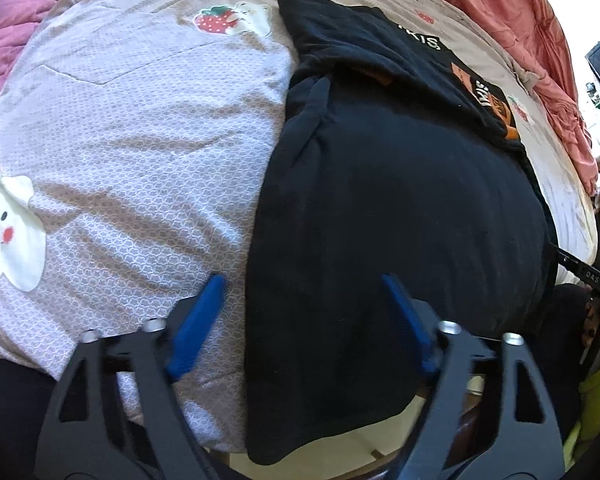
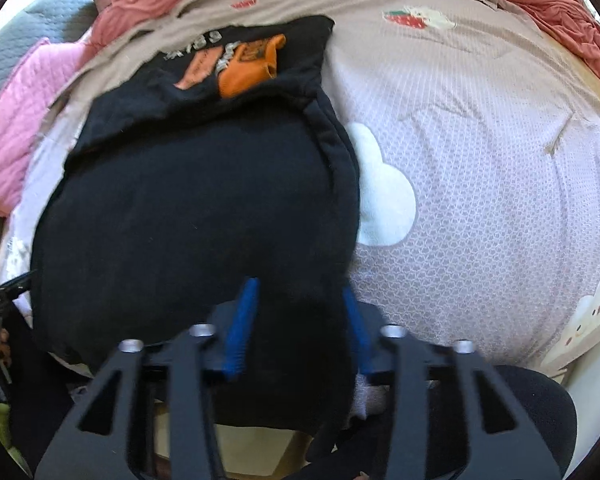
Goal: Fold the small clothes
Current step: 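Move both tools down to the hem of the black sweatshirt, then close both grippers on the sweatshirt hem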
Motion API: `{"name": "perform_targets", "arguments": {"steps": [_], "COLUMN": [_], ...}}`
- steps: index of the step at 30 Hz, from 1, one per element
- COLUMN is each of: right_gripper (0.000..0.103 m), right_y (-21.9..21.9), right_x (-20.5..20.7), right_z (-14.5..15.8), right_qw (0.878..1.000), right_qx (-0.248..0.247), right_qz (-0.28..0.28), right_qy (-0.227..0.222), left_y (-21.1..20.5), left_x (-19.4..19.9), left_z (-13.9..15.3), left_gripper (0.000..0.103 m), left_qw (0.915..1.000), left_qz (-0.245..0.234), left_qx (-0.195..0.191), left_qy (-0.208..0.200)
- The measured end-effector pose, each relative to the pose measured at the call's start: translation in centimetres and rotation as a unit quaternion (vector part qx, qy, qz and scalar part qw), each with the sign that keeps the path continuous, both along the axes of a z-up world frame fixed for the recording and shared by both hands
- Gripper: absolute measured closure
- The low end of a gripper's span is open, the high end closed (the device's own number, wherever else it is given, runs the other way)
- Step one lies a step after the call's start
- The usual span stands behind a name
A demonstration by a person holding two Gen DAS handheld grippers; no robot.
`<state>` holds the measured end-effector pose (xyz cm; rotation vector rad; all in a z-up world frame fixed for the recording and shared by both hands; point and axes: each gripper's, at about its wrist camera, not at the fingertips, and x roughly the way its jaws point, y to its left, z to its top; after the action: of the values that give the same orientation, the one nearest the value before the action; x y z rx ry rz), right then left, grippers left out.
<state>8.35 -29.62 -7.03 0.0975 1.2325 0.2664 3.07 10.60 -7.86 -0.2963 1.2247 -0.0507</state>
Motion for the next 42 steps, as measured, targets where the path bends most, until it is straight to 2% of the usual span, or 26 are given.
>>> {"name": "perform_targets", "arguments": {"steps": [2,3,4,5,15,16,18,21,26,33,36,39,42], "right_gripper": [0.078,0.078,0.078,0.078,0.070,0.075,0.086,0.092,0.093,0.093,0.093,0.093,0.093], "right_y": [-0.2,-0.2,-0.3,-0.4,-1.3,-1.4,-2.0,-2.5,-2.4,-2.1,-2.5,-2.5,-2.1], "right_x": [0.0,0.0,0.1,0.1,0.7,0.7,0.5,0.2,0.3,4.1,6.4,8.7,10.8], "right_z": [0.3,0.3,0.1,0.0,-1.7,-1.7,-1.2,0.1,2.8,5.9,6.4,6.3,5.5], "right_qw": [1.000,1.000,1.000,1.000,0.998,0.998,0.997,0.995,0.992,0.985,0.983,0.982,0.984], "right_qx": [0.013,0.015,0.015,0.015,0.029,0.034,0.061,0.093,0.114,0.123,0.124,0.123,0.100], "right_qz": [0.001,0.001,0.000,-0.002,-0.027,-0.030,-0.035,-0.035,-0.022,-0.019,-0.035,-0.046,-0.052], "right_qy": [-0.004,-0.002,0.000,0.004,0.042,0.041,0.030,0.004,-0.051,-0.115,-0.131,-0.135,-0.139], "left_y": [0.1,0.2,0.3,0.4,1.1,1.0,0.9,1.2,2.0,3.5,4.0,4.9,5.0], "left_x": [0.0,-0.1,-0.1,-0.1,0.1,0.2,0.2,-0.1,0.0,3.8,5.9,8.4,10.3], "left_z": [0.0,0.1,0.0,-0.1,-0.9,-0.8,-0.4,0.5,3.2,6.4,7.0,7.0,6.1], "left_gripper": [0.048,0.058,0.064,0.066,0.063,0.066,0.094,0.097,0.098,0.098,0.098,0.098,0.098], "left_qw": [1.0000,0.9999,0.9998,0.9997,0.9986,0.9988,0.9986,0.9981,0.9942,0.9880,0.9871,0.9851,0.9865], "left_qz": [0.001,0.002,0.001,0.001,0.017,0.015,0.011,0.014,0.015,0.034,0.047,0.064,0.071], "left_qx": [-0.001,-0.010,-0.019,-0.025,-0.050,-0.047,-0.050,-0.054,-0.076,-0.089,-0.080,-0.092,-0.079], "left_qy": [-0.001,-0.003,-0.003,-0.001,0.006,0.002,-0.007,-0.028,-0.074,-0.121,-0.130,-0.131,-0.125]}}
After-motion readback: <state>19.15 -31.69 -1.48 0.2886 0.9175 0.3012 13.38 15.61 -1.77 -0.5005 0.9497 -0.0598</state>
